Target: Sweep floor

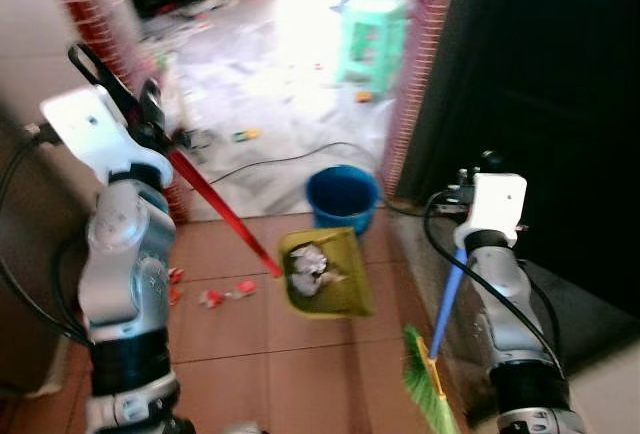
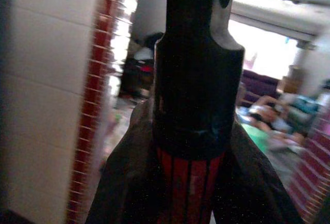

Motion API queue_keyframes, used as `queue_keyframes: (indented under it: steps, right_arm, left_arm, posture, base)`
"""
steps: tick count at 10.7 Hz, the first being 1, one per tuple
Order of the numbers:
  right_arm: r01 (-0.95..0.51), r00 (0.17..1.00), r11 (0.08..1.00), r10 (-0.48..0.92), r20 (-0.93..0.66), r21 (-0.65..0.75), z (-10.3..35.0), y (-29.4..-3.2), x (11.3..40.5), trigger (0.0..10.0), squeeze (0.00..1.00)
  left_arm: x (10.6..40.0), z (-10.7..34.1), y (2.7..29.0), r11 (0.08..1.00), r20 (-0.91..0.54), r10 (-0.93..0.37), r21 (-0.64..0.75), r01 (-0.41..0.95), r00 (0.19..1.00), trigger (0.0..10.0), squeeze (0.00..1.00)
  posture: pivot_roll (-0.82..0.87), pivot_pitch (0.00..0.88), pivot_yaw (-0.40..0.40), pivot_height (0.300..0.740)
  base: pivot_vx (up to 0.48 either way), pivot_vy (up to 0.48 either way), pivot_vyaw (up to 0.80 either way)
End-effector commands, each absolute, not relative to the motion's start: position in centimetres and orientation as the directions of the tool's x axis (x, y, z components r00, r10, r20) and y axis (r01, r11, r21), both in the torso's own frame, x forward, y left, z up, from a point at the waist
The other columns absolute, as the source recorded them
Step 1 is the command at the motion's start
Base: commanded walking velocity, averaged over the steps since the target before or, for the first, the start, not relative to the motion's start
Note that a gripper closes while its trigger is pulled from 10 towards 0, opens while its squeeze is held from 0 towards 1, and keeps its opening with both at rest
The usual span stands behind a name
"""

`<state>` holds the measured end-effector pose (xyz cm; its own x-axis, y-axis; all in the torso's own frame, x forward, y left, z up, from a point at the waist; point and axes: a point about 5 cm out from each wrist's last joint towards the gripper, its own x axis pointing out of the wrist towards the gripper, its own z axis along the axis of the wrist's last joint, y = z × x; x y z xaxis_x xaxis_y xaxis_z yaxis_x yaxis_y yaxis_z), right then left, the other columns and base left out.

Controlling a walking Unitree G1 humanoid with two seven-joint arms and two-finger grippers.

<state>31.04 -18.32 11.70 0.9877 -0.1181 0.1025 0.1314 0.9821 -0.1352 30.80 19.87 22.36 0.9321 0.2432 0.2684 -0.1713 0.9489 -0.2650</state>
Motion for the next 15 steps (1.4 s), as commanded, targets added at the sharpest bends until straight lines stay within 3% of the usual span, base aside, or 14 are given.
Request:
queue_keyframes:
  steps: [1, 3, 15]
  right_arm:
    - [0.119, 0.982, 0.985, -0.099, 0.162, -0.124, 12.92, -17.90, 31.61, 10.0, 0.00]
    - [0.119, 0.982, 0.985, -0.098, 0.164, -0.123, 12.91, -17.88, 31.64, 10.0, 0.00]
    - [0.121, 0.983, 0.985, -0.103, 0.149, -0.120, 12.21, -17.77, 31.29, 10.0, 0.00]
  left_arm:
    - [30.62, 24.81, 20.73, 0.942, 0.378, 0.286, -0.280, -0.185, 0.881, 10.0, 0.00]
    - [30.71, 24.94, 20.95, 0.940, 0.384, 0.295, -0.281, -0.193, 0.875, 10.0, 0.00]
    - [30.82, 25.06, 20.11, 0.944, 0.393, 0.267, -0.290, -0.157, 0.880, 10.0, 0.00]
  posture:
    - [-0.06, 0.000, 0.007, 0.740]
    - [-0.06, 0.000, 0.006, 0.740]
    - [-0.05, 0.000, 0.010, 0.740]
  base:
    - [0.356, 0.319, 0.00]
    - [0.382, 0.287, 0.00]
    - [0.475, 0.000, 0.00]
